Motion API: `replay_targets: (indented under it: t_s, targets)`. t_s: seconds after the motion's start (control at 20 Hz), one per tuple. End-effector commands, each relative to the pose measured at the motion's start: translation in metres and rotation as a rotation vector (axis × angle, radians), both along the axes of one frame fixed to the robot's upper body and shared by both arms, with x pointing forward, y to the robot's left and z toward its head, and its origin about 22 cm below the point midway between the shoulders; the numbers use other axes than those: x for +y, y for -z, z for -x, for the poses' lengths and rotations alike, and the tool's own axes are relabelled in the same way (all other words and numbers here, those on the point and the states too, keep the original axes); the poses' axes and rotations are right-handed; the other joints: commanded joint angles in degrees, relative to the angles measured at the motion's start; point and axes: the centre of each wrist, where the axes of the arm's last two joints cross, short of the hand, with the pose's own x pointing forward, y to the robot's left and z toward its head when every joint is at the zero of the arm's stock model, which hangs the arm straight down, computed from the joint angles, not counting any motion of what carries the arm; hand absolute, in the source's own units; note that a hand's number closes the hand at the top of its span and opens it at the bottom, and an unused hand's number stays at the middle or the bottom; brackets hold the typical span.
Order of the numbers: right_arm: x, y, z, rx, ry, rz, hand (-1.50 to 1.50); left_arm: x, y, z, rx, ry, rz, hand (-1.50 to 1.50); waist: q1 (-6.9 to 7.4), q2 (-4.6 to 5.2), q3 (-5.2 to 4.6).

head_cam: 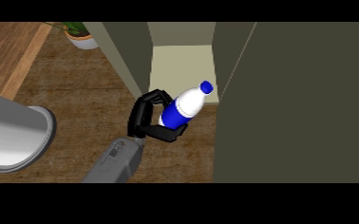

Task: Pick up the bottled water, place it into the cabinet and close the cabinet

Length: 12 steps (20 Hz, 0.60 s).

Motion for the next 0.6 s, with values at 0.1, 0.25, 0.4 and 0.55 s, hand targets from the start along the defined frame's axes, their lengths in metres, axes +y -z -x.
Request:
replay_targets:
  t_s: [0.1,0.25,0.4,0.55]
  targets:
    - [-0.007,-0.020,-0.001,-0.018,-0.006,-0.025,-1.50,-0.035,-0.042,-0.026,0.024,-0.038,-0.006,1.50,-0.32,0.21,0.01]
    - [-0.006,-0.023,0.000,-0.046,0.032,-0.038,-1.50,-0.043,-0.045,-0.030,0.011,-0.071,-0.056,1.50,-0.52,0.27,-0.01]
    - [-0.013,-0.014,-0.005,-0.052,-0.010,-0.035,-1.50,-0.053,-0.064,-0.053,0.067,-0.103,-0.071,1.50,-1.31,0.63,0.00]
    - [-0.012,-0.021,0.000,-0.042,-0.023,-0.040,-1.50,-0.055,-0.082,-0.075,0.069,-0.133,-0.065,1.50,-2.20,0.85,-0.04]
